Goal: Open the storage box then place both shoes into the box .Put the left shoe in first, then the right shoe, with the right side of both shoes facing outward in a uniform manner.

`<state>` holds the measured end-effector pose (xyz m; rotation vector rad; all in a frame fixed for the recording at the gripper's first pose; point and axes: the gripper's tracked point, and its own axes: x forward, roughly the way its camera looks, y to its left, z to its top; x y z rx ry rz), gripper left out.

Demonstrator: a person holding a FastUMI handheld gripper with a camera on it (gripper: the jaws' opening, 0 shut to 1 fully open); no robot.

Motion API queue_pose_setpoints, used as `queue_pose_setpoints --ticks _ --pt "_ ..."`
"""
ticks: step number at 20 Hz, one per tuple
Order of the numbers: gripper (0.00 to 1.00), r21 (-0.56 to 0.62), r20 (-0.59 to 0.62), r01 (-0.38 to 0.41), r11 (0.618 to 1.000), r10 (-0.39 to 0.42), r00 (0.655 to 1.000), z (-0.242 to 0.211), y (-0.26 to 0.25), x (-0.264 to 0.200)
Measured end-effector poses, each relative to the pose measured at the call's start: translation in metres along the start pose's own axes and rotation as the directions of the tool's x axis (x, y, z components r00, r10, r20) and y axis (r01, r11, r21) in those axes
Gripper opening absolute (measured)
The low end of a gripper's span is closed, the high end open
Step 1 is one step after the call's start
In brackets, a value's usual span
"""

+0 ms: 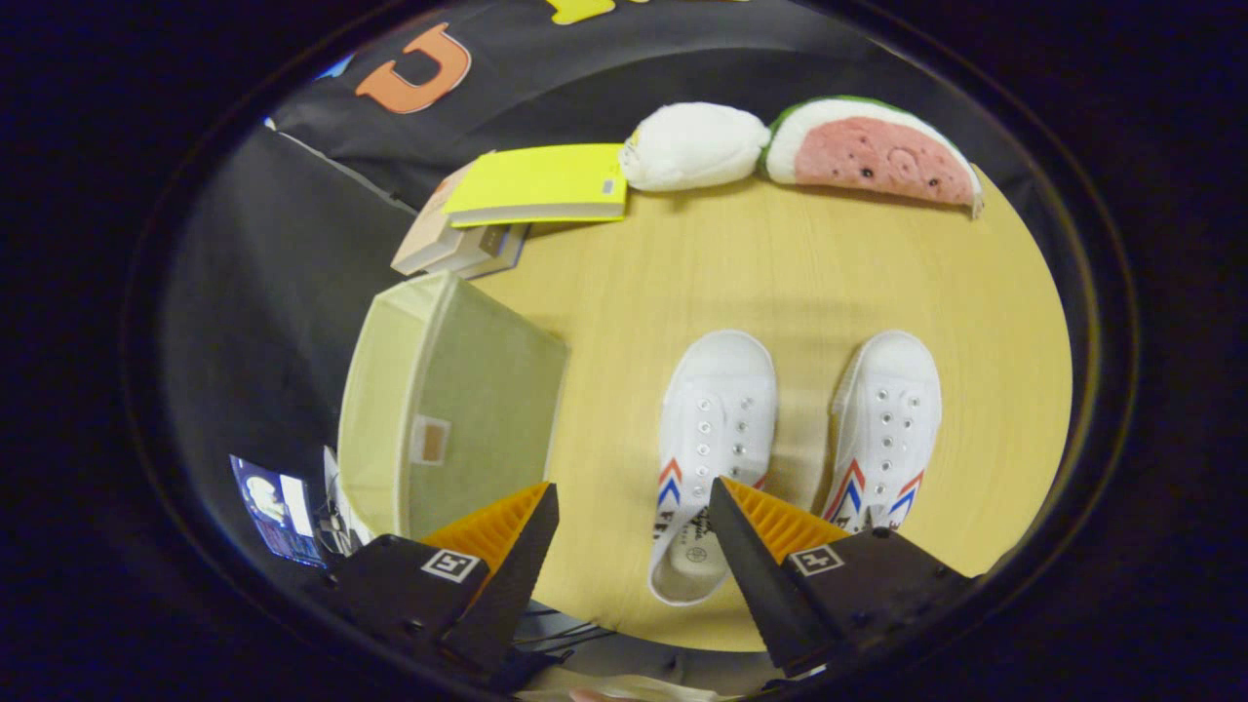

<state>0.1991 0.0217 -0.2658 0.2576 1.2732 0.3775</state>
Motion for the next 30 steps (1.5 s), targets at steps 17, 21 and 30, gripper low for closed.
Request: queue_pose_setpoints --ticks 17,21,30 --pt "0.23 0.071 -0.202 0.050 0.996 -0.034 0.979 -0.031 -0.061 0.062" --pt "0.07 0.115 -0.162 -0.003 0.993 0.022 0.987 -0.035 -0.053 0.059" --pt "0.06 0.073 -0.011 -0.047 0.996 0.048 0.999 -0.012 0.024 -0.009"
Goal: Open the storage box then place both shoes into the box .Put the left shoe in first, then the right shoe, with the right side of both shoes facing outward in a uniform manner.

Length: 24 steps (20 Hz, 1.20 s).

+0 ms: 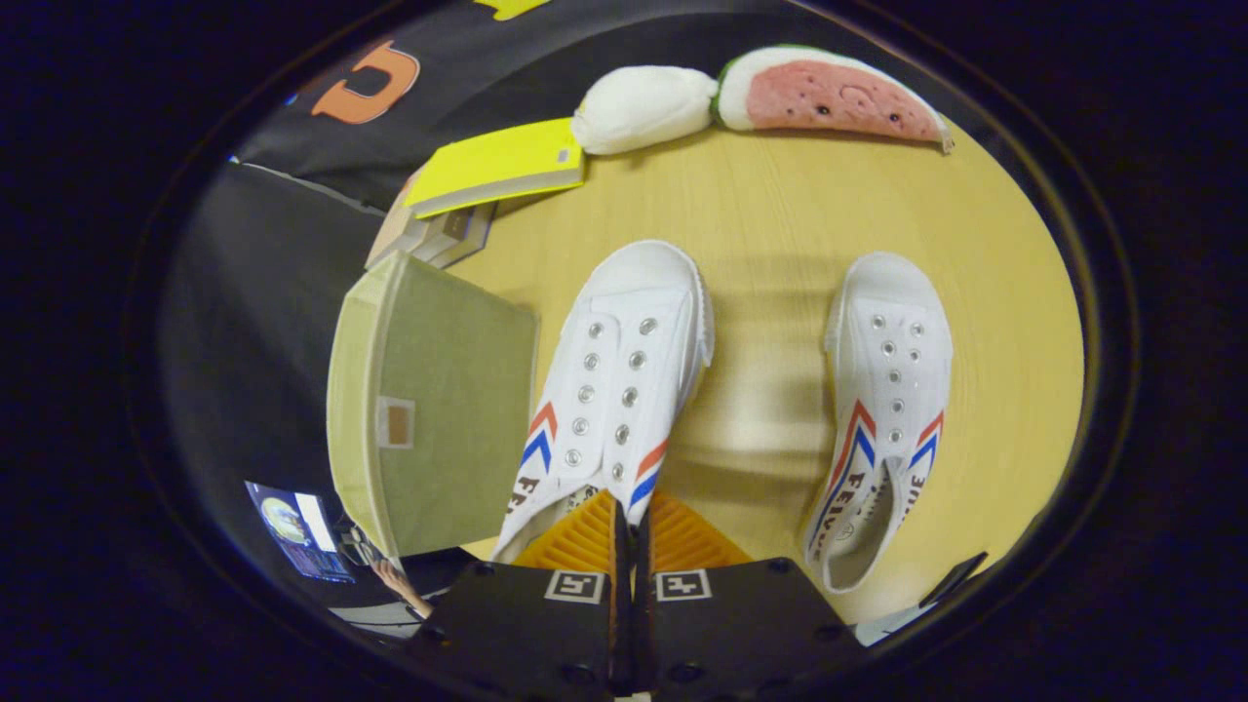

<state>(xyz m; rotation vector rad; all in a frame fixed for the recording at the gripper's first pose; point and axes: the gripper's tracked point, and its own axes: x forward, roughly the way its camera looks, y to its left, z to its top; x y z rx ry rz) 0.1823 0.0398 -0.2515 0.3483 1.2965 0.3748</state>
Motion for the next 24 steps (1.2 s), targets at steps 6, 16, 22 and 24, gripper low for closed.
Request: queue_pose_setpoints --ticks 6,16,22,24 --pt "0.06 -0.056 0.127 -0.044 0.997 0.051 0.991 0.018 0.093 -0.046" --pt "0.05 -0.053 0.144 -0.077 0.996 0.084 0.986 0.006 0.217 -0.004" --pt "0.05 -0.013 0.088 -0.026 1.000 0.027 0.996 -0.011 0.238 0.070" --pt "0.06 0.010 0.071 -0.003 1.000 0.002 0.998 -0.008 0.239 0.093"
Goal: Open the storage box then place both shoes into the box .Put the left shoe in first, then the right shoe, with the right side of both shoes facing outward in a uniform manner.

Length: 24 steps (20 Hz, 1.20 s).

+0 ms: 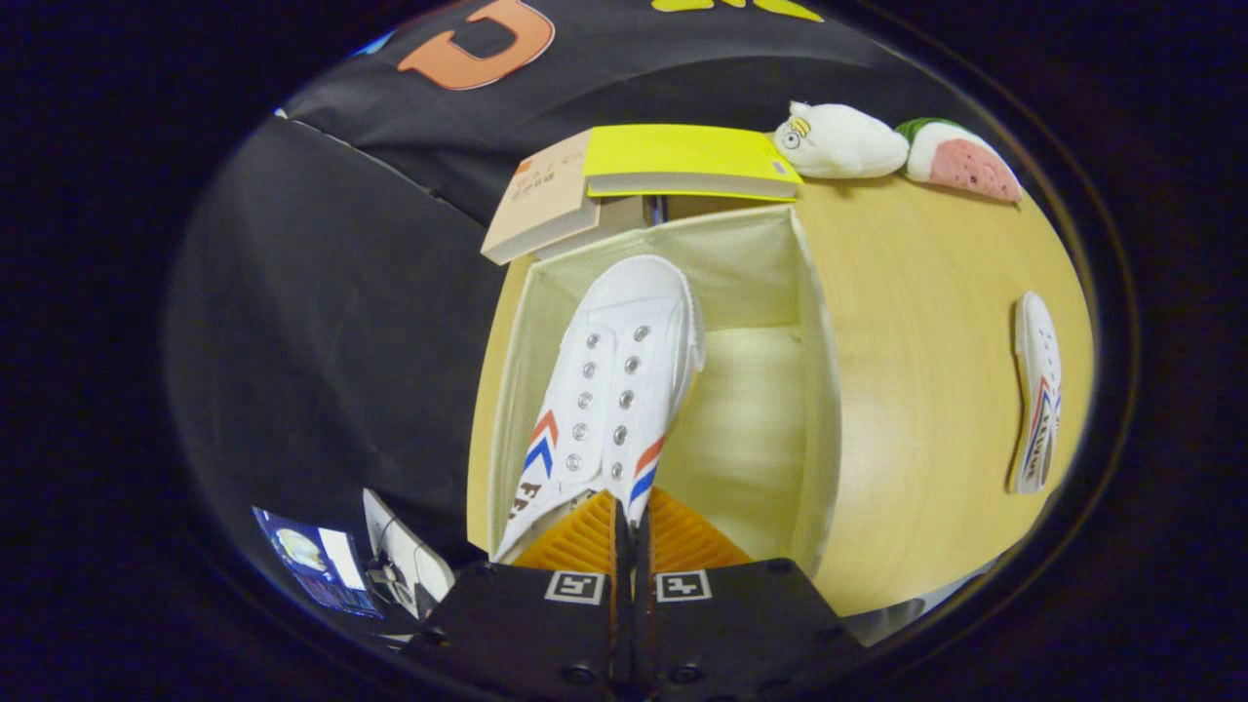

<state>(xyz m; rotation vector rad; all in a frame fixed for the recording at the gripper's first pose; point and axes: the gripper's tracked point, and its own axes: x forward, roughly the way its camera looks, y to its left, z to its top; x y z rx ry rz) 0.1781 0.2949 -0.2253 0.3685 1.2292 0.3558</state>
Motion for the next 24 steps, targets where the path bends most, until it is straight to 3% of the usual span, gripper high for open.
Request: queue_pose_setpoints --ticks 8,12,19,22,23,24 --pt "0.06 -0.013 -0.081 0.119 0.993 -0.120 0.989 -0.006 -0.004 0.059" --pt "0.06 -0.037 -0.103 0.127 0.991 -0.131 0.986 -0.008 -0.002 0.074" --pt "0.05 -0.213 -0.171 0.171 0.962 -0.209 0.963 -0.020 -0.018 0.087" --pt "0.06 -0.223 -0.172 0.157 0.962 -0.198 0.965 -0.018 -0.016 0.083" --pt "0.09 -0.245 -0.165 0.150 0.958 -0.193 0.967 -0.018 -0.016 0.081" --pt "0.21 -0.275 -0.157 0.155 0.949 -0.204 0.966 -0.017 -0.016 0.071"
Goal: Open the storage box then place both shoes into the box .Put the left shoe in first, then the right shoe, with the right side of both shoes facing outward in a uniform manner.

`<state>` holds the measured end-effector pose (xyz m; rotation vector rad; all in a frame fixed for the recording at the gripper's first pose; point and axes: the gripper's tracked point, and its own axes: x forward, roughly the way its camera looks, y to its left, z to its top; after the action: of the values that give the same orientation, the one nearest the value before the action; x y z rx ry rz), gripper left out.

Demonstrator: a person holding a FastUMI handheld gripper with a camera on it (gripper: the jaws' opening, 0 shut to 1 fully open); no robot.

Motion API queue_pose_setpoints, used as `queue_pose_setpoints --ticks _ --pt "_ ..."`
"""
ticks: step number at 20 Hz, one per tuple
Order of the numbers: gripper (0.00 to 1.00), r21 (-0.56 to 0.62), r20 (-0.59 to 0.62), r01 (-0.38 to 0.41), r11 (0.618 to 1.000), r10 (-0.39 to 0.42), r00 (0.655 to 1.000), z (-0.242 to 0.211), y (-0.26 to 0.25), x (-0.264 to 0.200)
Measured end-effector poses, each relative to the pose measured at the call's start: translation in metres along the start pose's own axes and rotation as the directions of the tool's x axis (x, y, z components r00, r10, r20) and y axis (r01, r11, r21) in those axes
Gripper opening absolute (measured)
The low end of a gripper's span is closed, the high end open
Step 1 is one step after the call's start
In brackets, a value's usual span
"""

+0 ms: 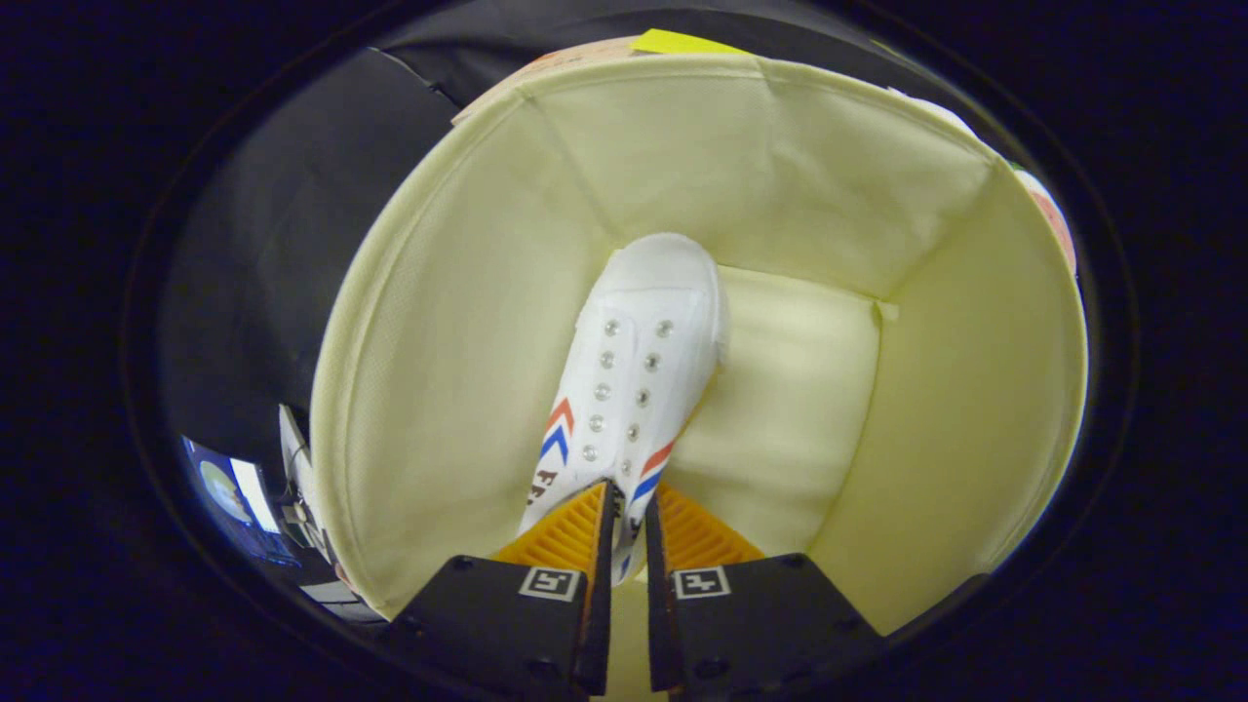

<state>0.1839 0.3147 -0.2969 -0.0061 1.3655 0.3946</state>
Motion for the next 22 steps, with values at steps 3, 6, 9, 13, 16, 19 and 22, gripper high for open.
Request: queue_pose_setpoints --ticks 3,6,9,13,16,19,22 --pt "0.48 -0.041 0.087 -0.029 0.999 0.032 0.996 0.006 0.003 -0.025" --pt "0.76 -0.063 0.156 -0.026 0.998 0.035 0.987 0.007 -0.010 -0.075" --pt "1.00 -0.068 0.192 -0.039 0.997 0.051 0.980 -0.001 -0.031 -0.119" --pt "0.98 0.020 0.242 -0.044 0.999 0.038 0.970 -0.016 -0.085 -0.151" --pt "0.98 0.114 0.218 0.017 0.993 -0.041 0.975 -0.041 -0.146 -0.157" --pt "0.98 0.194 0.177 0.048 0.980 -0.083 0.981 -0.065 -0.202 -0.154" --pt "0.98 0.265 0.144 0.045 0.963 -0.086 0.986 -0.081 -0.251 -0.144"
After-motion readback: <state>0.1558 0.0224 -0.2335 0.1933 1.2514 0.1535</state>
